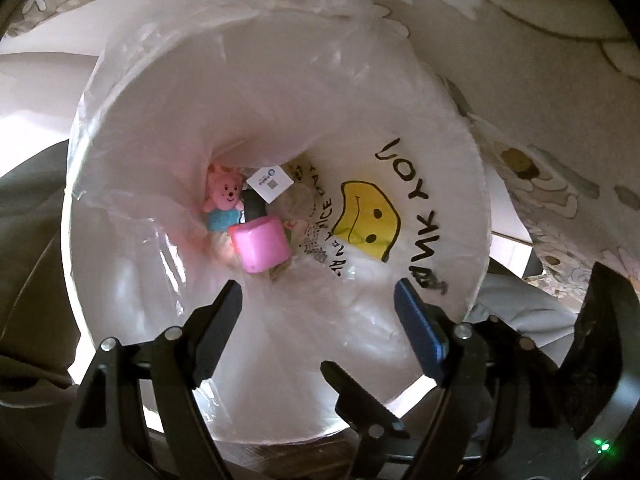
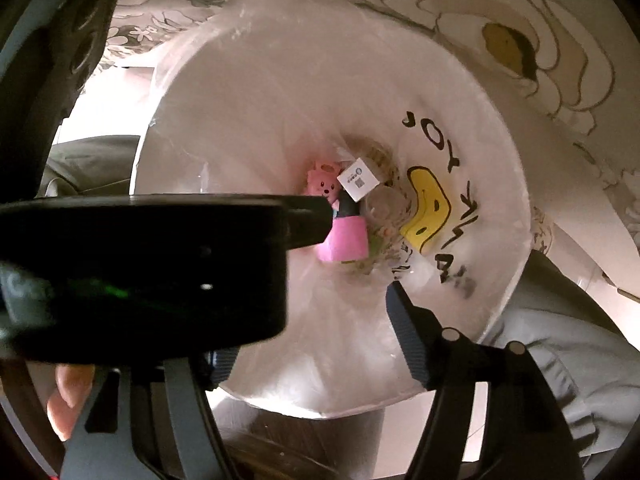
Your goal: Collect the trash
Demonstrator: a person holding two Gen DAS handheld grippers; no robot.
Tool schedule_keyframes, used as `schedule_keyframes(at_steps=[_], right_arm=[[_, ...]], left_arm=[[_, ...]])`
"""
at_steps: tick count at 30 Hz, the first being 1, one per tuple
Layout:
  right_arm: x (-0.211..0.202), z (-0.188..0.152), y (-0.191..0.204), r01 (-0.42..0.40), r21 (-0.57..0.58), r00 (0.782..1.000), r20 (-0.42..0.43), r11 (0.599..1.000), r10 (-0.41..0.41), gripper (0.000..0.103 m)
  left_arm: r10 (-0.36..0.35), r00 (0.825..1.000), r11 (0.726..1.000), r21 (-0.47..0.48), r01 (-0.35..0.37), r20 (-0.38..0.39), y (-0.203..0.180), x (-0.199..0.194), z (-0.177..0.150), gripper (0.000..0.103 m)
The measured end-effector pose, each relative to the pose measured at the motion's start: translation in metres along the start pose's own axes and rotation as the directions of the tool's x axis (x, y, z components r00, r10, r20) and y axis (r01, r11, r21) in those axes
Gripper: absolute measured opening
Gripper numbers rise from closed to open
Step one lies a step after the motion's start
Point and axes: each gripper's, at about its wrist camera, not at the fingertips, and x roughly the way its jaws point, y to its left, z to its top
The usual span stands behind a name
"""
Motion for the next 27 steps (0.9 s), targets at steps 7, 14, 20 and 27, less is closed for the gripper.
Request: schedule_keyframes(at_steps=[7, 14, 20, 27], right_arm=[[-0.019, -0.017, -0.005, 0.009, -0.022, 1.000, 0.030, 1.000, -0.008, 0.070], [-0.028, -0.022, -0.004, 0.020, -0.036, 0.999, 0.049, 0.999, -0.019, 0.070], [-0.034, -0.029, -0.004, 0.036, -0.039, 0.997, 0.066, 0.999, -0.034, 0.070], [-0.072, -0.041, 0.005, 0.053, -0.070, 0.991, 0.128, 0.996, -0.044, 0.070]], left_arm=[[0.025, 1.000, 1.000, 0.016, -0.025, 0.007, -0.004, -0.002, -0.005, 0.077], [0.047, 0.999, 0.998, 0.032, -0.048, 0.023, -0.003, -0.011, -0.009, 0.077], [0.057, 0.998, 0.998, 0.034, -0.058, 0.029, -0.003, -0.019, -0.015, 0.077], [0.092, 0.994, 0.993, 0.066, -0.096, 0.063, -0.009, -0.048, -0.031, 0.077]])
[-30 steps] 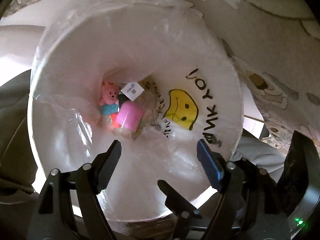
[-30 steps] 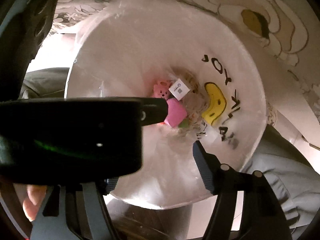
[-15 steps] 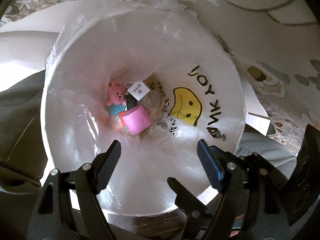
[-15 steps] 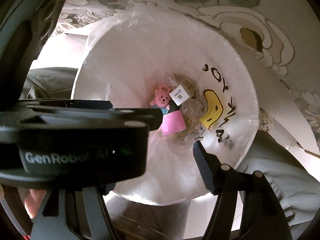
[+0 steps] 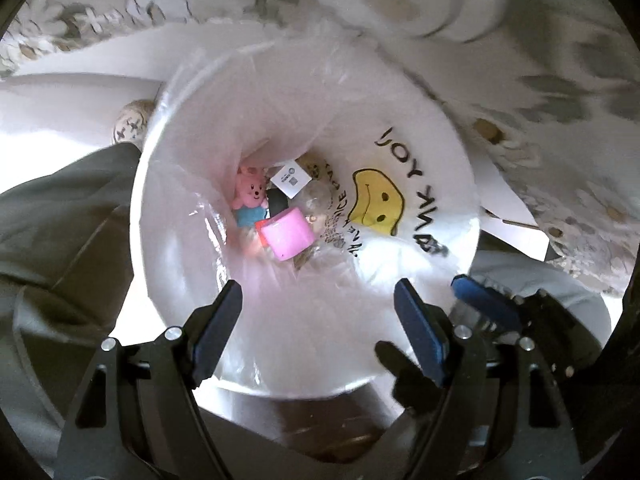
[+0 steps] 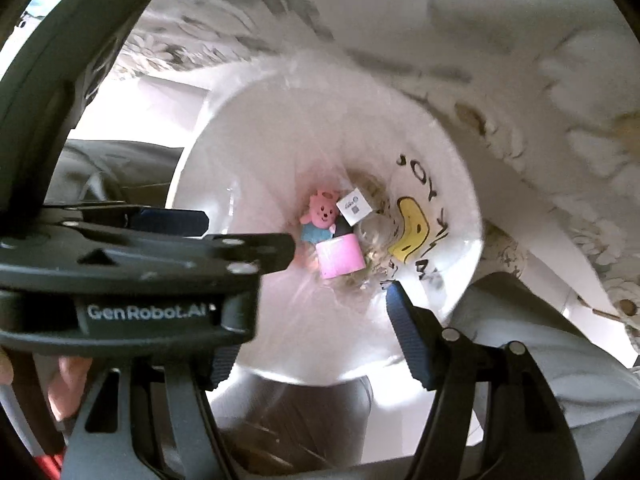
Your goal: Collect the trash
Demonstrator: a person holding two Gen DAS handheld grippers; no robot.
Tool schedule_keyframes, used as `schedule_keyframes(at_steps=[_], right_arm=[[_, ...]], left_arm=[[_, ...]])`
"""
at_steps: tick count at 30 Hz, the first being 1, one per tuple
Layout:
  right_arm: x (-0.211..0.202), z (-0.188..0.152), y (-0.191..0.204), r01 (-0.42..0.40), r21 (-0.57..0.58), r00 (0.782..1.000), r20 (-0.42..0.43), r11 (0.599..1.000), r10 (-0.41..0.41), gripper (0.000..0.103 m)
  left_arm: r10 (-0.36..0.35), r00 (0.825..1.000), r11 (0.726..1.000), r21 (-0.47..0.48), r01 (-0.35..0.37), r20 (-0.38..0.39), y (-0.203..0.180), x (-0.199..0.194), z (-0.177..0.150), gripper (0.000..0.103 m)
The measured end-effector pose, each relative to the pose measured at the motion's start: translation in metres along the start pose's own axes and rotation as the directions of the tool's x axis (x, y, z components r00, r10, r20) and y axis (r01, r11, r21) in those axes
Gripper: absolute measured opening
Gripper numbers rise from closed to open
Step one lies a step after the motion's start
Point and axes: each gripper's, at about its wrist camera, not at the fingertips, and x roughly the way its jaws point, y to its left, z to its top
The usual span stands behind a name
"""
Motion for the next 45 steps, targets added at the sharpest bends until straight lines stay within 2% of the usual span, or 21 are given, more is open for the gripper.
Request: schedule_keyframes(at_steps=[3, 6, 9, 15, 19, 21, 24, 25, 26, 28, 30, 31, 33, 37, 42, 45], right_arm=[[-0.021, -0.004, 0.002, 0.009, -0.013, 0.999, 0.035, 1.000, -0.008, 0.070], [-0.048, -0.010, 0.003, 0.021, -0.020, 0.997, 0.080, 1.000, -0.019, 0.070], [-0.080, -0.018, 0.006, 0.031, -0.023, 0.989, 0.144, 0.999, -0.027, 0.077], [-0.144, -0.040, 0.018, 0.103, -0.052, 0.950, 0.302, 0.993, -0.083, 0.086], [-0.178, -0.056, 0.026, 0.140, -0.058, 0.916, 0.386, 0.988, -0.107, 0.090], [-0.193, -0.067, 0.032, 0.176, -0.056, 0.893, 0.428, 0.983, -0.135, 0.090], [-0.210, -0.087, 0.042, 0.247, -0.048, 0.848, 0.494, 0.968, -0.192, 0.091], [-0.217, -0.094, 0.046, 0.265, -0.048, 0.832, 0.517, 0.963, -0.203, 0.091], [-0.224, -0.101, 0.050, 0.285, -0.046, 0.812, 0.543, 0.957, -0.216, 0.092], [-0.237, -0.114, 0.061, 0.322, -0.038, 0.770, 0.592, 0.946, -0.238, 0.094], [-0.249, -0.125, 0.069, 0.342, -0.033, 0.734, 0.633, 0.939, -0.245, 0.096], [-0.256, -0.133, 0.075, 0.359, -0.030, 0.705, 0.663, 0.933, -0.250, 0.096], [-0.266, -0.144, 0.083, 0.379, -0.025, 0.663, 0.704, 0.925, -0.253, 0.098], [-0.276, -0.157, 0.094, 0.406, 0.011, 0.614, 0.737, 0.914, -0.281, 0.099], [-0.282, -0.168, 0.095, 0.393, 0.044, 0.599, 0.746, 0.918, -0.292, 0.099], [-0.282, -0.171, 0.092, 0.361, 0.051, 0.615, 0.738, 0.931, -0.279, 0.099]], left_arm=[[0.038, 0.997, 0.998, 0.057, -0.042, 0.070, -0.009, -0.028, -0.009, 0.077], [0.069, 0.986, 0.990, 0.112, -0.086, 0.154, -0.018, -0.063, -0.020, 0.077], [0.088, 0.964, 0.978, 0.162, -0.132, 0.251, -0.027, -0.101, -0.035, 0.077], [0.101, 0.900, 0.951, 0.226, -0.213, 0.424, -0.043, -0.164, -0.071, 0.077], [0.112, 0.834, 0.929, 0.241, -0.281, 0.540, -0.050, -0.198, -0.104, 0.077], [0.131, 0.782, 0.911, 0.237, -0.337, 0.609, -0.054, -0.215, -0.122, 0.080], [0.146, 0.693, 0.888, 0.216, -0.407, 0.706, -0.060, -0.240, -0.152, 0.083], [0.155, 0.649, 0.880, 0.195, -0.433, 0.745, -0.062, -0.250, -0.164, 0.084], [0.158, 0.627, 0.877, 0.184, -0.444, 0.763, -0.063, -0.255, -0.171, 0.085], [0.157, 0.587, 0.875, 0.164, -0.455, 0.794, -0.064, -0.269, -0.187, 0.086], [0.158, 0.562, 0.874, 0.150, -0.463, 0.812, -0.067, -0.277, -0.200, 0.087], [0.158, 0.551, 0.873, 0.145, -0.466, 0.819, -0.067, -0.281, -0.207, 0.087], [0.154, 0.545, 0.875, 0.143, -0.463, 0.824, -0.070, -0.283, -0.216, 0.088], [0.089, 0.576, 0.898, 0.185, -0.399, 0.812, -0.071, -0.288, -0.233, 0.088], [0.068, 0.591, 0.914, 0.186, -0.359, 0.804, -0.072, -0.288, -0.236, 0.088], [0.055, 0.598, 0.917, 0.196, -0.347, 0.799, -0.076, -0.285, -0.238, 0.088]])
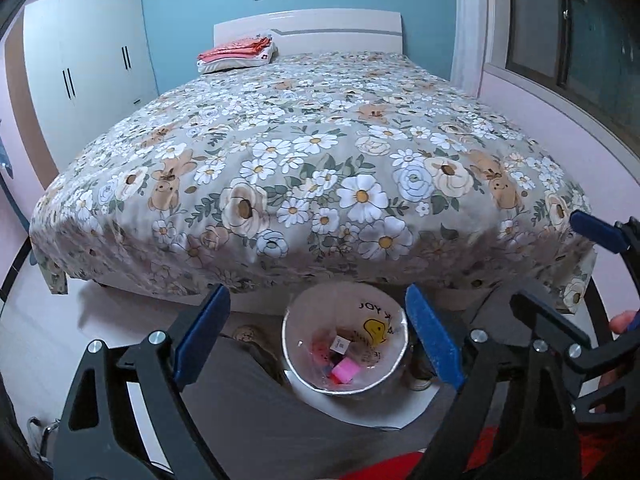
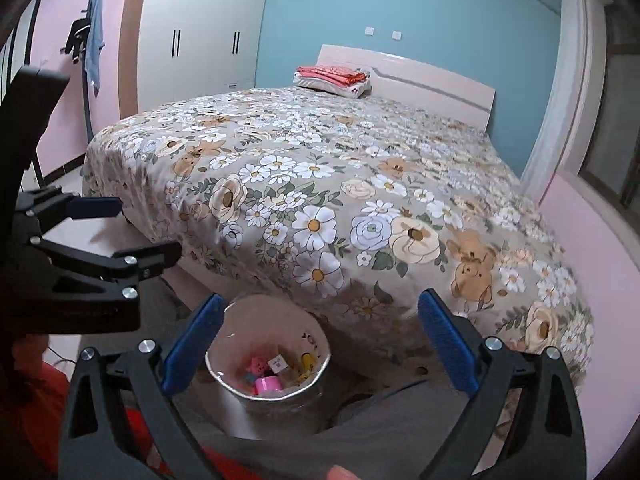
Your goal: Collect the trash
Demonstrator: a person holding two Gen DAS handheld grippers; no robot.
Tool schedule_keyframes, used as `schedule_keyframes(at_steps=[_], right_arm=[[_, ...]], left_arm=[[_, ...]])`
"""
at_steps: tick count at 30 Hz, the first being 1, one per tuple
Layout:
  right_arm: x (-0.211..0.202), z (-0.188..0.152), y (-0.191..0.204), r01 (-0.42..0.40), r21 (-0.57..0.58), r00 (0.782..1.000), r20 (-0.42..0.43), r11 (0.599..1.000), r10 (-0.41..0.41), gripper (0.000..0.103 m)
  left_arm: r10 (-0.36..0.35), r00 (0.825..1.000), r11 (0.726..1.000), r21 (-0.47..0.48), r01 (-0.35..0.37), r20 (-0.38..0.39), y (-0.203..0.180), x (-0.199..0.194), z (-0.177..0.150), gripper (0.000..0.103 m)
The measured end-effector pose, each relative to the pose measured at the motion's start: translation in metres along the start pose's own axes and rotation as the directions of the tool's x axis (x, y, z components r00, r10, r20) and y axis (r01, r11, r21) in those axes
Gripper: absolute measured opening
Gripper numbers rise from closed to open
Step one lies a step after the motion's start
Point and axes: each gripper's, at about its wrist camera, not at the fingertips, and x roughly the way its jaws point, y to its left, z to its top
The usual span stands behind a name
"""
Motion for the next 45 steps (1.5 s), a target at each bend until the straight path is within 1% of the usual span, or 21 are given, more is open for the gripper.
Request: schedule_keyframes(at_steps=[2, 5, 9, 15, 45], right_arm=[[0.000, -0.002, -0.002, -0.007, 0.016, 1.000, -0.017, 1.000, 0.008, 0.099], [0.001, -0.006, -0.005, -0.028, 0.055, 0.999, -0.045, 0.998, 0.031, 0.099], [0.003, -0.011, -0.010, 0.003, 0.091, 0.998, -0.070, 0.996, 0.003, 0.099], [0.004, -0.015, -0.016, 0.006, 0.129, 0.996, -0.086, 0.992, 0.005, 0.099], [0.004, -0.015, -0.016, -0.001, 0.143, 0.995, -0.094, 0.990, 0.015, 0.099]], left_arm=[[0.005, 1.000, 1.000, 0.009, -0.005, 0.002, -0.005, -0.001, -0.001, 0.090], [0.009, 1.000, 1.000, 0.024, -0.009, 0.001, -0.011, -0.001, -0.002, 0.090], [0.041, 0.999, 0.998, 0.053, -0.041, 0.001, -0.020, 0.000, -0.003, 0.090], [0.073, 0.997, 0.992, 0.105, -0.073, 0.003, -0.032, 0.000, -0.004, 0.090], [0.072, 0.997, 0.992, 0.103, -0.072, 0.004, -0.032, 0.000, -0.003, 0.090]])
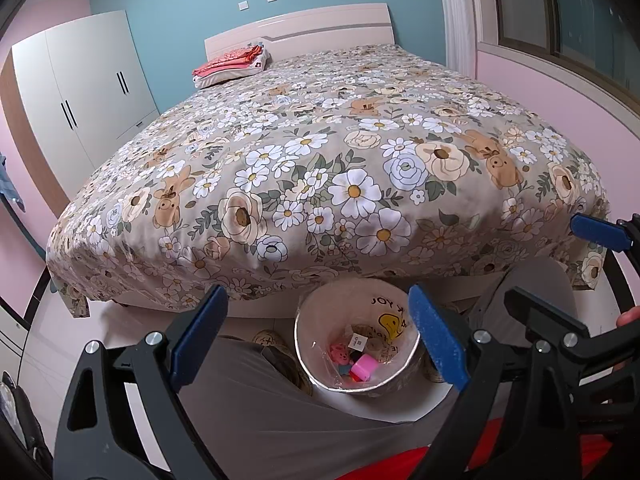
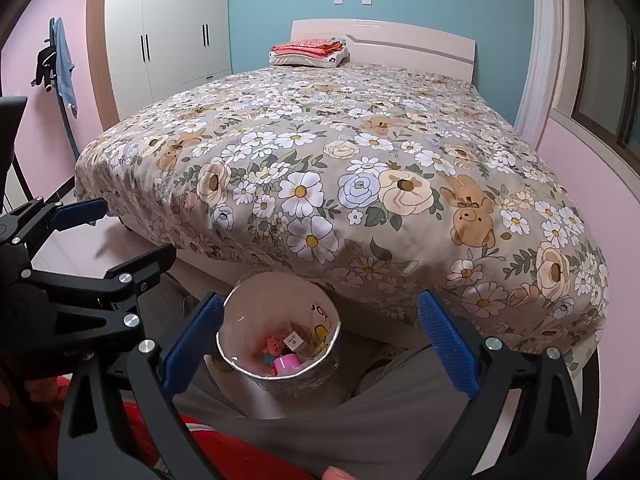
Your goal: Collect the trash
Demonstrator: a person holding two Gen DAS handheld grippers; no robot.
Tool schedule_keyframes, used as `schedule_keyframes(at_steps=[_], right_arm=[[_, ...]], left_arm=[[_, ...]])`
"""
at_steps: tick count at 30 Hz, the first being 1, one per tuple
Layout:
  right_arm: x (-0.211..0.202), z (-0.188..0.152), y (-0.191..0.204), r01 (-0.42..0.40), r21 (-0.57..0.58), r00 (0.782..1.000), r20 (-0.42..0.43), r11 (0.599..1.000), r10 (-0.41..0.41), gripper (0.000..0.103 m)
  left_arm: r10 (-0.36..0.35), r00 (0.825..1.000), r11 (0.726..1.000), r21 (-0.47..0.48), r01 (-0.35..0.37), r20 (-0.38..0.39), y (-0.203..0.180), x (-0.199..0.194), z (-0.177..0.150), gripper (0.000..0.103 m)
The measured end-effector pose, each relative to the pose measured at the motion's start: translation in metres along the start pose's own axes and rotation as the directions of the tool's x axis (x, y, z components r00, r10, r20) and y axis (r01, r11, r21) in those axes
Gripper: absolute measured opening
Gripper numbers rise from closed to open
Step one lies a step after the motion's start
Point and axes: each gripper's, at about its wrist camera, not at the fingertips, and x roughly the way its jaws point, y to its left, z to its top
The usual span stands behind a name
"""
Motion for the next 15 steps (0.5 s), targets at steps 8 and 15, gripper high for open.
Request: schedule_keyframes(at_steps=[8, 15], right_arm=[[0.0001, -0.0001, 0.0002, 0.000, 0.002, 1.000, -0.001, 1.000, 0.000, 0.099], [0.0000, 0.0001, -0.0002, -0.002, 0.003, 1.000, -0.003, 1.000, 0.002, 0.099]], left_arm=[[0.000, 1.000, 1.000, 0.001, 0.000, 0.001, -0.0004, 0.0000, -0.0001, 0.090], [-0.002, 1.000, 1.000, 0.000, 0.002, -0.002, -0.0007, 0.0002, 0.0000, 0.090]])
